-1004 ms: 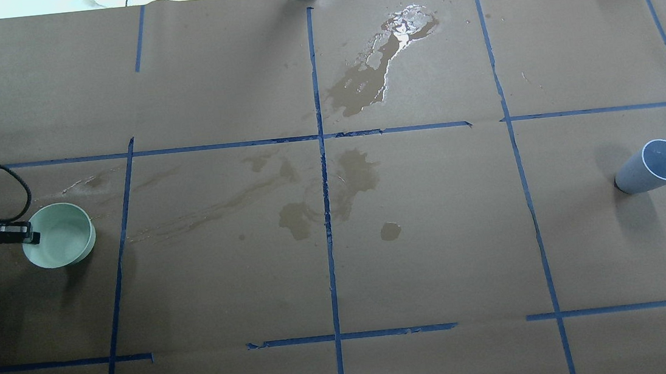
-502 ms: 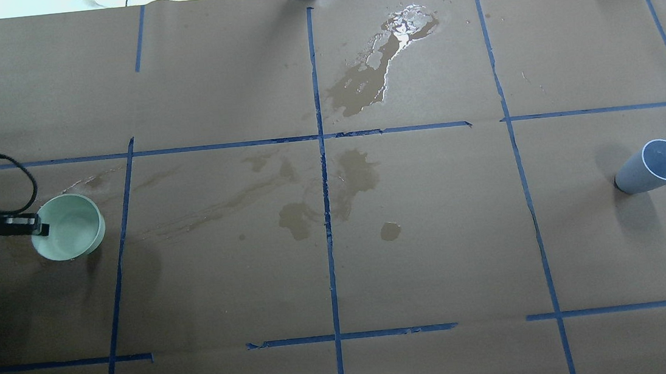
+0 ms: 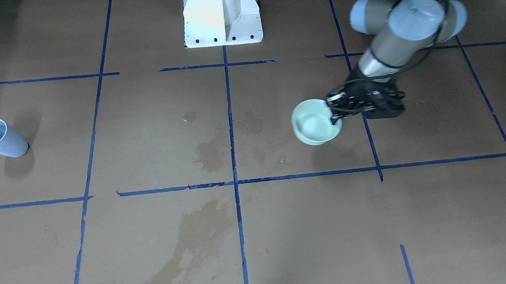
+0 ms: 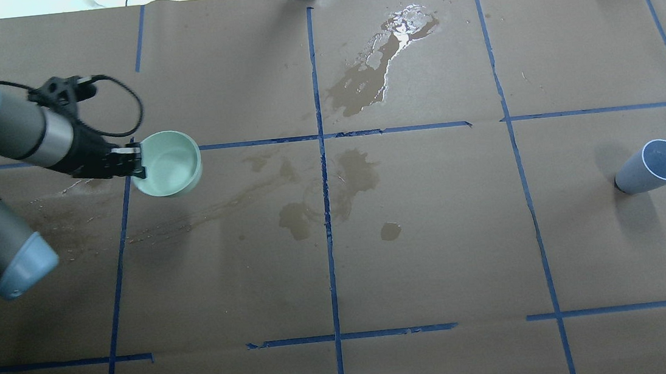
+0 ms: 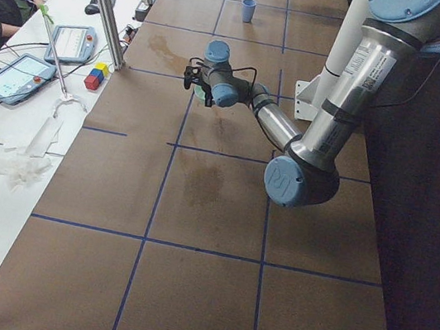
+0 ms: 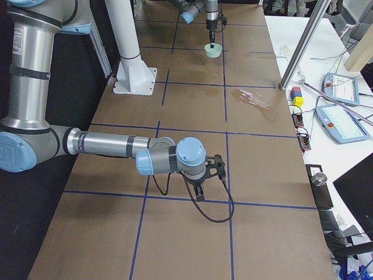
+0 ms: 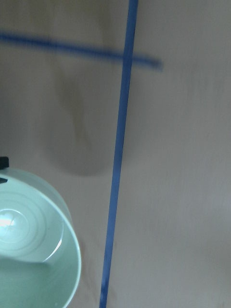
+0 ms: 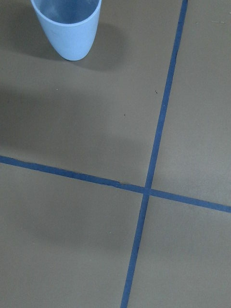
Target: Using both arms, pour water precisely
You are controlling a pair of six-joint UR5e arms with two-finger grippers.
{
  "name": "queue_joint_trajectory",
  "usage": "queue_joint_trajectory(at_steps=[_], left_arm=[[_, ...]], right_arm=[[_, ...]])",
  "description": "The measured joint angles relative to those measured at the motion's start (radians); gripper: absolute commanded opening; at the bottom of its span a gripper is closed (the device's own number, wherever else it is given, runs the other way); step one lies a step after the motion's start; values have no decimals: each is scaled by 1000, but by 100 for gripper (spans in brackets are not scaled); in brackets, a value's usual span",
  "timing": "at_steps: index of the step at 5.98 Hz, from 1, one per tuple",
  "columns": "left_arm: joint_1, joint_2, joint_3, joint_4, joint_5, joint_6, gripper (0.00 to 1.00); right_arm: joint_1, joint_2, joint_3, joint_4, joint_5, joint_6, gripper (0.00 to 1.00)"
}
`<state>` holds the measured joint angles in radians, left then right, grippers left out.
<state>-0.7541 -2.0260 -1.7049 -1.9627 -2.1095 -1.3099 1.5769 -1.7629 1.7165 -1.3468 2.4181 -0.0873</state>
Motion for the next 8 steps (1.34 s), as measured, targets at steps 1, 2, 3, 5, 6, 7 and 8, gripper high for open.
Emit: queue_joint_trajectory(at_steps=[1,2,3,5,6,7,8], left_arm=[[58,-93,63,4,41,-83,0],[107,-176,134,5,93,-140,0],[150,-237,200,3,139,-172,0],[196,-278,266,-3,178,-182,5],[206,-280,276,-4,182,-181,17],[211,-279,283,-4,182,-181,38],[213,-279,286,-4,183,-176,75]], right_arm=[[0,0,0,0,0,1,100],[-1,0,-2,-2,-1,1,100],[-1,0,-2,-3,-2,1,100],[-3,0,-4,-4,-3,0,100],[-3,0,-4,-5,-4,0,100],[-3,0,-4,-5,-3,0,100],[-3,0,-4,-5,-2,0,100]])
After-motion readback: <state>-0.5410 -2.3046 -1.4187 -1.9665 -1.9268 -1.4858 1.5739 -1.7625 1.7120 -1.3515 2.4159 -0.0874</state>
